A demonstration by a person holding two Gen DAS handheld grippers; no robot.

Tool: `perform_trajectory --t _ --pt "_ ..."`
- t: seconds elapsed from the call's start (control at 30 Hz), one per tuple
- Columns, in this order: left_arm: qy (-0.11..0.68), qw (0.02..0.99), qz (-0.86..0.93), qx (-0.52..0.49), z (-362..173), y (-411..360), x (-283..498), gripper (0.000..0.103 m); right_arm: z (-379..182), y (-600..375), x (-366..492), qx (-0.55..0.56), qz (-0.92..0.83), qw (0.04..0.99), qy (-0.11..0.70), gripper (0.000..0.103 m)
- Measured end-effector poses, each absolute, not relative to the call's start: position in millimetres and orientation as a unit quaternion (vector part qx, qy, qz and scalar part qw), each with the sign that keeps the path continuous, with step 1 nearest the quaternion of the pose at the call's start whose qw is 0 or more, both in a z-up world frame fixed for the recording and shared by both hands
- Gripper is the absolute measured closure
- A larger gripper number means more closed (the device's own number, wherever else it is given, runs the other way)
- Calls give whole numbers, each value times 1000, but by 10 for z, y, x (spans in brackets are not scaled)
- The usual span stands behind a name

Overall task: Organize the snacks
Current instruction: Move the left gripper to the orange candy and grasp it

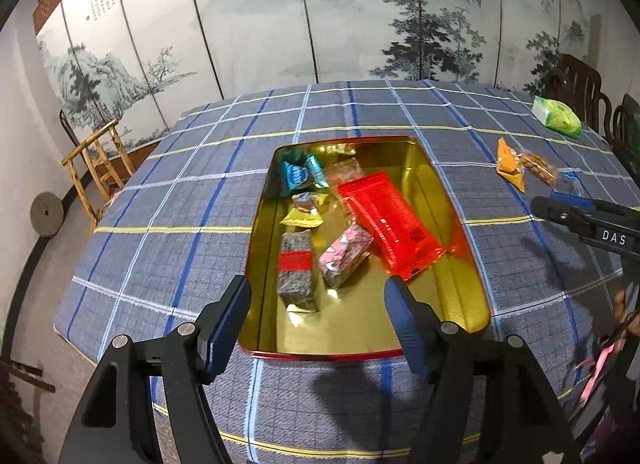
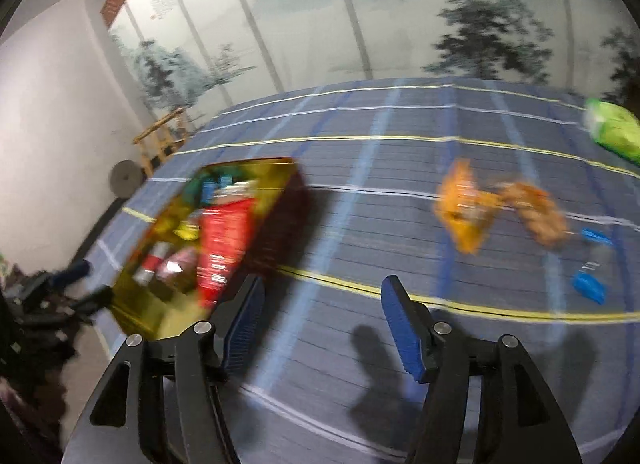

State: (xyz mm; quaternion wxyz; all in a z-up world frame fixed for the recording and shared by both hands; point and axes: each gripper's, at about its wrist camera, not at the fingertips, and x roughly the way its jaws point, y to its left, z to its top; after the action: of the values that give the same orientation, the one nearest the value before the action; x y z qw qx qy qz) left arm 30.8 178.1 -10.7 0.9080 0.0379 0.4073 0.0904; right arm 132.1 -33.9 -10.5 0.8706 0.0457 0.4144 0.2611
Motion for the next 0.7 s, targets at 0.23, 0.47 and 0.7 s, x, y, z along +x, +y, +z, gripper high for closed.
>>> perform_trajectory --t 0.23,0.47,0.7 --pt "402 910 78 69 -48 1508 390 34 -222 -1189 1435 51 166 894 414 35" --pt "400 909 61 103 -22 1161 508 29 -334 -1737 1527 54 105 901 417 32" --pt "407 904 32 126 -44 810 661 24 -497 -2125 1573 83 75 897 428 27"
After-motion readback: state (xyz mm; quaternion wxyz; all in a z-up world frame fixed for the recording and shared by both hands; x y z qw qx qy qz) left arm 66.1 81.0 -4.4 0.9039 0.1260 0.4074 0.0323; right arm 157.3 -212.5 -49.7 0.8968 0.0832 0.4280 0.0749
